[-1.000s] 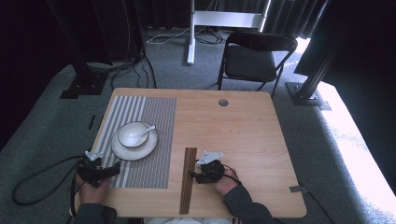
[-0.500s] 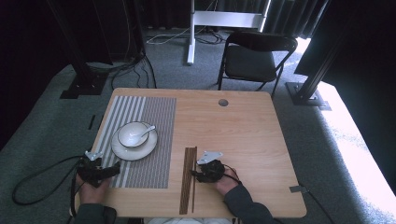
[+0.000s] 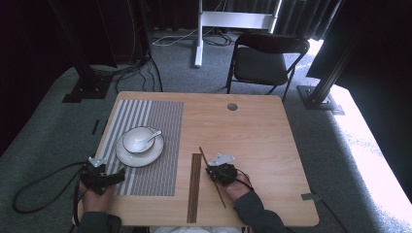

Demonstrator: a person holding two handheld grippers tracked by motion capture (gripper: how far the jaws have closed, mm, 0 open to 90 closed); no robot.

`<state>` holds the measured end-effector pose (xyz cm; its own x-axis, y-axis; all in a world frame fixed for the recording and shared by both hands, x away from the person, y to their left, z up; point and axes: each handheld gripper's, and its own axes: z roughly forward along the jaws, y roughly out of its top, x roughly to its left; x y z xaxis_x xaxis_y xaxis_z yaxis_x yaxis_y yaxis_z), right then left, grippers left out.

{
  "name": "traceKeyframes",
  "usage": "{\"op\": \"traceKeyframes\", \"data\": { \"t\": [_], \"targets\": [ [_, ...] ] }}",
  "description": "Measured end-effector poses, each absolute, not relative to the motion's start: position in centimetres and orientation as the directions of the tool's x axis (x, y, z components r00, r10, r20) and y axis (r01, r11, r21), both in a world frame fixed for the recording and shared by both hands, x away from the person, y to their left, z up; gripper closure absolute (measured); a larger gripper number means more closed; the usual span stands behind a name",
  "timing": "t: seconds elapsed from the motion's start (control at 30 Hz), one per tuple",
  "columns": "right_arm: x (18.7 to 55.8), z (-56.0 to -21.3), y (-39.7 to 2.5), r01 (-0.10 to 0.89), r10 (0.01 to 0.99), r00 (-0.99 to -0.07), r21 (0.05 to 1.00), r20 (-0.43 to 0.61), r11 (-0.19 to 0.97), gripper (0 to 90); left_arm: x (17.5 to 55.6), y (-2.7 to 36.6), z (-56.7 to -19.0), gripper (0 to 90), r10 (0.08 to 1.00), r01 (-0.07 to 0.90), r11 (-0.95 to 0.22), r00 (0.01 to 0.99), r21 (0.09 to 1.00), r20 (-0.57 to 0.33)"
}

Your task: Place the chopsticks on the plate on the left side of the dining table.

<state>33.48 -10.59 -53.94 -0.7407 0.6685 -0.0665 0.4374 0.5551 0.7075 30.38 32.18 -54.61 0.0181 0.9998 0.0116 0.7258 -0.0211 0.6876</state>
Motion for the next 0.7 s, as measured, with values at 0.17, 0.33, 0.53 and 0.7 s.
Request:
{"op": "traceKeyframes", "data": {
  "t": [0.17, 0.33, 0.53, 0.7],
  "targets": [
    [33.8, -53.6, -11.1, 0.485, 0.684, -0.729, 0.682, -0.031, 0.547, 72.1, 30.4, 32.2, -54.6, 0.3, 1.0, 0.726, -0.021, 0.018, 0.688, 0.012],
    [34.0, -53.3, -11.2, 0.513, 0.693, -0.72, 0.658, -0.021, 0.552, 77.7, 30.4, 32.2, -54.6, 0.3, 1.0, 0.726, -0.021, 0.018, 0.688, 0.012],
    [34.2, -53.0, -11.6, 0.541, 0.701, -0.713, 0.631, -0.006, 0.556, 77.5, 30.4, 32.2, -54.6, 0.3, 1.0, 0.726, -0.021, 0.018, 0.688, 0.012],
    [34.2, -52.8, -11.8, 0.554, 0.698, -0.716, 0.609, 0.0, 0.568, 76.7, 30.4, 32.2, -54.6, 0.3, 1.0, 0.726, -0.021, 0.018, 0.688, 0.012]
  ]
}}
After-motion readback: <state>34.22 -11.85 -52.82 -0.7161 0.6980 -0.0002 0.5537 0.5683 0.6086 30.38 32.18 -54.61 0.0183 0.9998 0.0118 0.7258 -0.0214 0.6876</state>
